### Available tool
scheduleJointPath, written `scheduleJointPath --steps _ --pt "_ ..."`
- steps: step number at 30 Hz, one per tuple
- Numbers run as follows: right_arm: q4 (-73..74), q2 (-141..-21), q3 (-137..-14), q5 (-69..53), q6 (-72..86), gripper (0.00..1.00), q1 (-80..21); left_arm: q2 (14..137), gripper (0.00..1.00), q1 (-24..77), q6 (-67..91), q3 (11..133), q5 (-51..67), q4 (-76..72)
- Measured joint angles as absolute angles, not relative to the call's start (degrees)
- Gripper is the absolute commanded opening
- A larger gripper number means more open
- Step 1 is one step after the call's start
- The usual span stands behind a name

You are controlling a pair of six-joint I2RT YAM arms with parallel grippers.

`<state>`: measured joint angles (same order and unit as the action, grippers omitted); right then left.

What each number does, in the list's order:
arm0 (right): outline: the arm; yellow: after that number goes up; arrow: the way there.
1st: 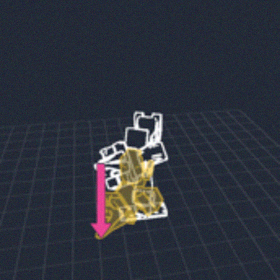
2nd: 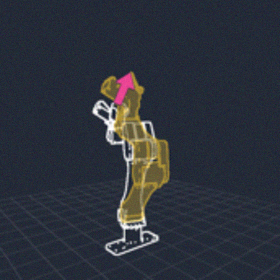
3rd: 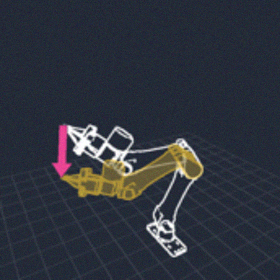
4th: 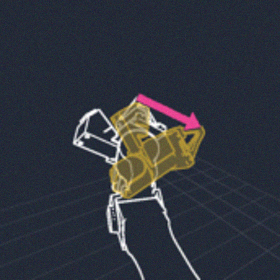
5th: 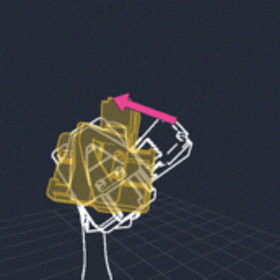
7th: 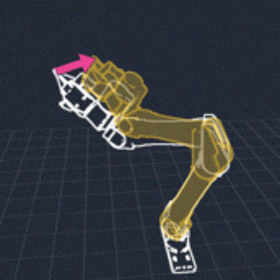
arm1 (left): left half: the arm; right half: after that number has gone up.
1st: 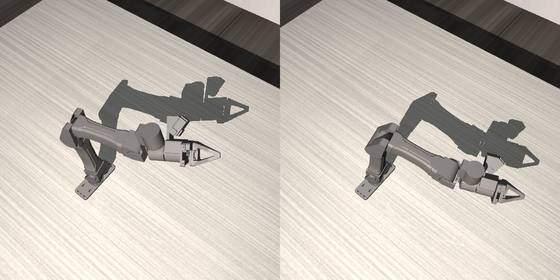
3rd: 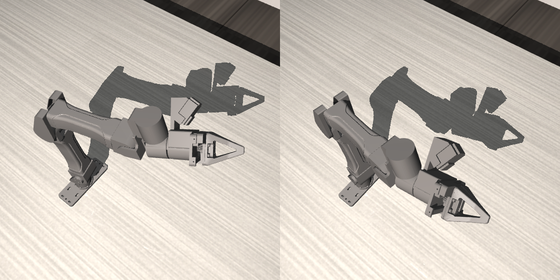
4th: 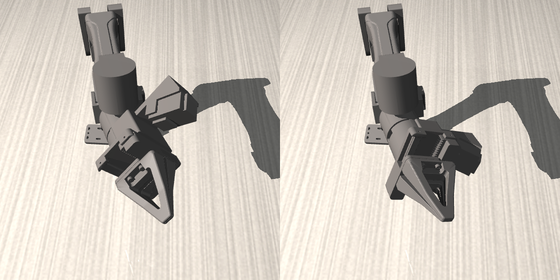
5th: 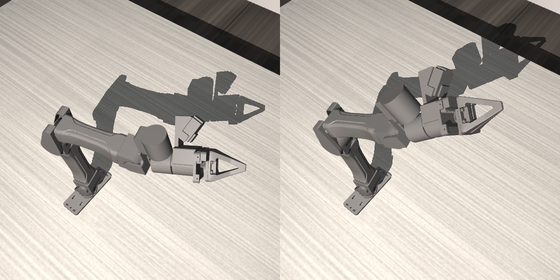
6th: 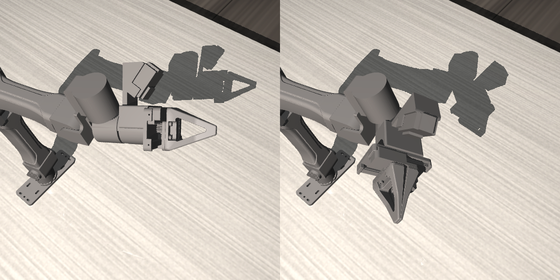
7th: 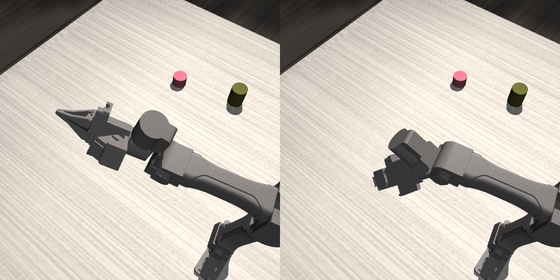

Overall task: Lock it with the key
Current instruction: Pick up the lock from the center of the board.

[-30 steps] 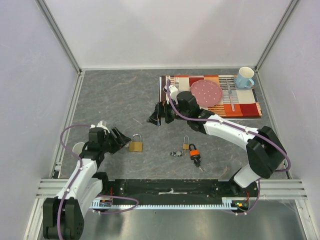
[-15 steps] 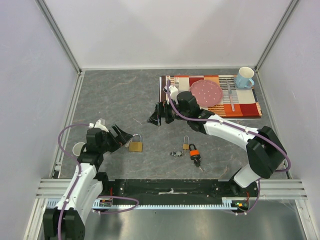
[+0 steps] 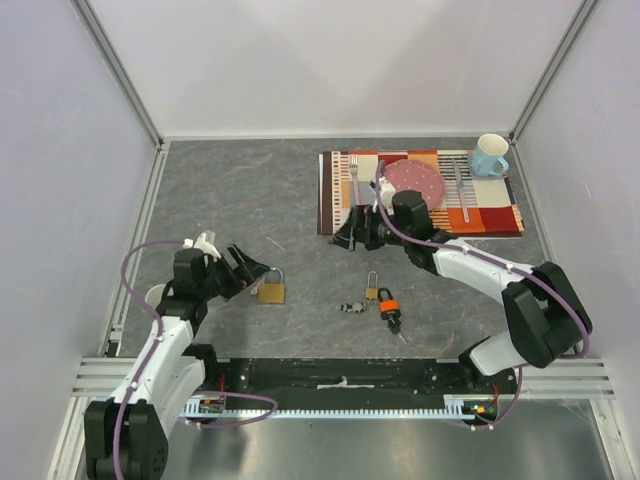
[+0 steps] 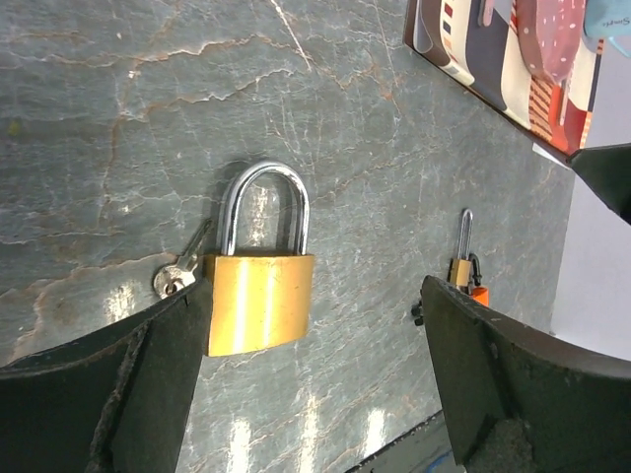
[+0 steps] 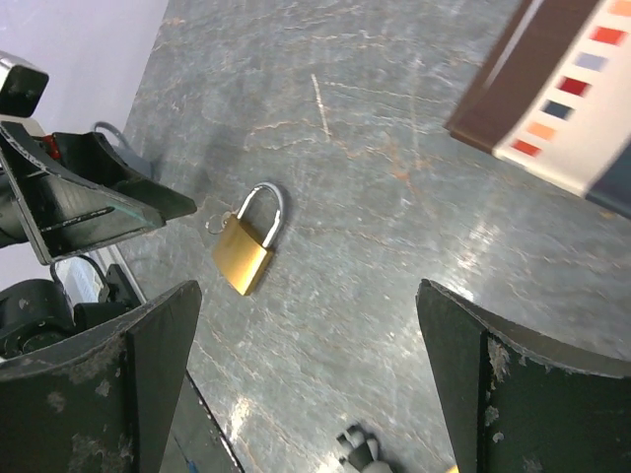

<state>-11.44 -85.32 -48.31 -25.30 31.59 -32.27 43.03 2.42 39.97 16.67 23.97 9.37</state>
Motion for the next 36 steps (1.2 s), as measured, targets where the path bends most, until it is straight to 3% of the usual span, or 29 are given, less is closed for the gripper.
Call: scheduleJointPath --steps 8,22,30,36 --pt "-12.8 -79.5 -40.8 -29.8 33.5 0.98 -23.0 49.3 0.93 9.5 39.4 19.7 25.2 7.3" --pt "-10.6 -70.8 -32.6 -36.1 33.4 0.98 -6.4 74.6 0.93 41.0 36.8 39.6 9.7 7.6" --pt "-7.2 -67.1 -31.1 -37.8 32.6 0.98 -2.0 88.3 0.93 54.8 36.9 49.5 1.4 9.8" --pt "-5.5 -66.0 -30.9 -38.0 31.3 0.98 -1.6 92.4 0.91 58.7 36.9 54.9 -2.8 12.1"
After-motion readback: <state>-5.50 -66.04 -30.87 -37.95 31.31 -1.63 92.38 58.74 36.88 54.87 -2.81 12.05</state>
